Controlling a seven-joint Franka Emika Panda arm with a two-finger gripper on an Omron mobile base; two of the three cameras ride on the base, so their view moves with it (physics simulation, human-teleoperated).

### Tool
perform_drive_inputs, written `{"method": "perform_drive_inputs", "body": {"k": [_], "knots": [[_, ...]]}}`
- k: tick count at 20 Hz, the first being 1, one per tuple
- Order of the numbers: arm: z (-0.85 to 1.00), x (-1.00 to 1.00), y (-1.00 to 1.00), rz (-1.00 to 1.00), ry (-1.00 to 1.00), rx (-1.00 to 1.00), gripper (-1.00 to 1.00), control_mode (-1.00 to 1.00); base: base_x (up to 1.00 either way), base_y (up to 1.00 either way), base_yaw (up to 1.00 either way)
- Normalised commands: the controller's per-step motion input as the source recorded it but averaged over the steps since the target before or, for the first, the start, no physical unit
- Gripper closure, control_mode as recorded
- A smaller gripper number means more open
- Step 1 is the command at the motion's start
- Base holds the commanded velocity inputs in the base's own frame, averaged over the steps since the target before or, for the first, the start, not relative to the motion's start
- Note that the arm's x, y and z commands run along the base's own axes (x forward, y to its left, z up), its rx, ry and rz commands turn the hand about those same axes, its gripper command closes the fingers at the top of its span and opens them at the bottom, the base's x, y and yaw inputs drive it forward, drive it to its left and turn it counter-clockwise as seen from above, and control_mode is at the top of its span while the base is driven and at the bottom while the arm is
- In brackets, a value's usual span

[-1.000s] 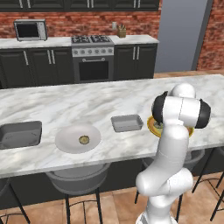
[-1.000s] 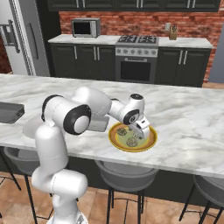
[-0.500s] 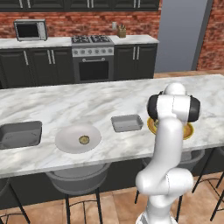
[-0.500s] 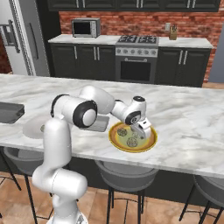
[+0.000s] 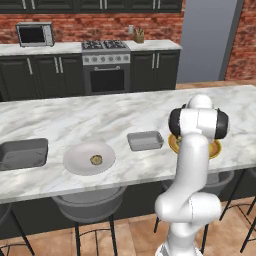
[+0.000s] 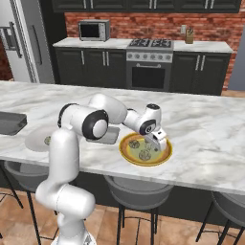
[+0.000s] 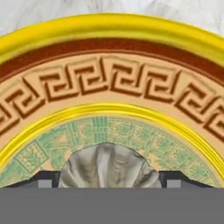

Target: Place two dumplings into each of the tupperware containers and then place the containers in the fridge.

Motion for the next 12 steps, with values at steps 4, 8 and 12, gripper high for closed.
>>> {"method": "perform_drive_inputs", "body": {"k": [4, 8, 12], "knots": [[0.09, -0.82, 0.08, 0.0, -0.11, 0.06, 1.0, -1.0, 0.0, 0.0, 0.0], [0.76, -0.61, 0.32, 0.04, -0.23, 0.19, 1.0, -1.0, 0.0, 0.0, 0.0], [0.95, -0.23, 0.67, 0.15, -0.19, 0.12, 1.0, -1.0, 0.0, 0.0, 0.0]]}}
